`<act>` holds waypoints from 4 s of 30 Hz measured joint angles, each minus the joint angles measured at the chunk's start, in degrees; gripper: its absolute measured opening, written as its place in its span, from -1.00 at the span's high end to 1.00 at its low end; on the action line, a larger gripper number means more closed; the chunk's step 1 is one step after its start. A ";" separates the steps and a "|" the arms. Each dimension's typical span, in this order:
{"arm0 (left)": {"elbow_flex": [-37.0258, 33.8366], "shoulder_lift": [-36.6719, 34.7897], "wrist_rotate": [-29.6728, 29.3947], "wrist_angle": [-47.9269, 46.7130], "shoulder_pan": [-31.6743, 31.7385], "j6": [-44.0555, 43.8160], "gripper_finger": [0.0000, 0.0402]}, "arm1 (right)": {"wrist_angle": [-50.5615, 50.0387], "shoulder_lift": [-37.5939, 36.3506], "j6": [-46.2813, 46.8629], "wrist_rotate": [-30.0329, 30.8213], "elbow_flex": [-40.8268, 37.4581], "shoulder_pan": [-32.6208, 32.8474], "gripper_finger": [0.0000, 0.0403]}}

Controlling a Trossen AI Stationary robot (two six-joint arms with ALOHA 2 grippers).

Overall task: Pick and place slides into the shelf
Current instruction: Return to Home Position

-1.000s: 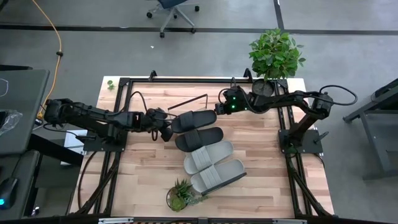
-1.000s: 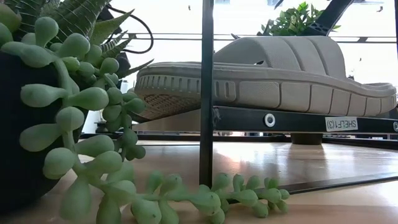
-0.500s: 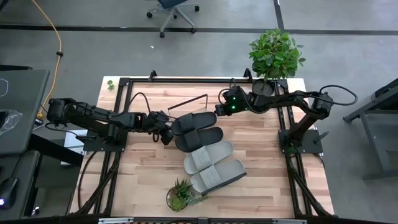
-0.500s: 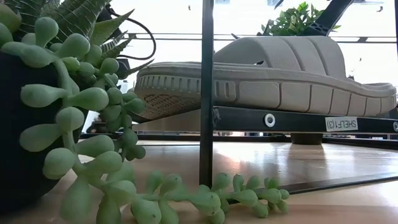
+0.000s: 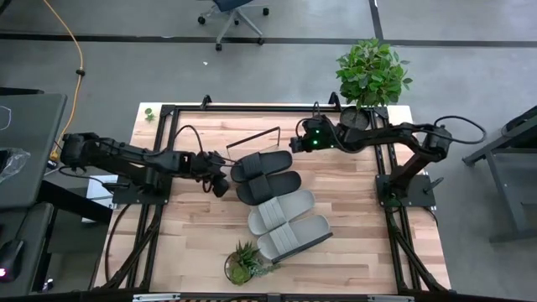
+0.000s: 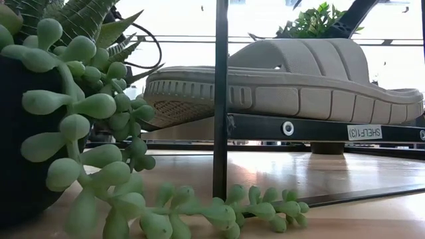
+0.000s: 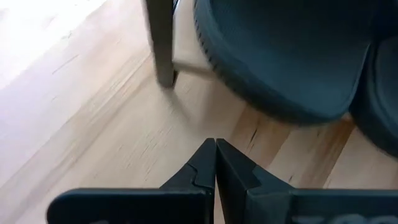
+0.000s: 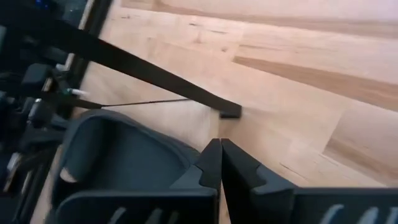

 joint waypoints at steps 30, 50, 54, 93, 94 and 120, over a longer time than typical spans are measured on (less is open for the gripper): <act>0.02 -45.26 13.08 -2.36 0.00 24.18 1.00 | -17.54 -47.31 -25.42 -19.76 0.09 0.08 1.00; -0.21 -45.35 6.05 -2.62 0.00 30.32 1.00 | 2.10 -54.77 -12.45 -7.64 -22.49 7.02 1.00; -4.77 -45.41 5.18 3.69 0.00 27.94 1.00 | 7.89 -55.99 -8.75 -7.63 -26.97 7.03 1.00; -26.01 -45.48 13.12 32.07 -0.04 22.83 1.00 | 8.85 -68.48 -1.90 -4.95 -30.34 7.03 1.00; -26.01 -45.46 13.38 30.93 -0.04 22.32 1.00 | 8.92 -68.48 -0.74 -5.00 -30.34 7.03 1.00; -25.99 -45.43 20.49 24.37 0.00 19.39 1.00 | 11.25 -69.84 -15.16 -4.36 -32.06 8.73 1.00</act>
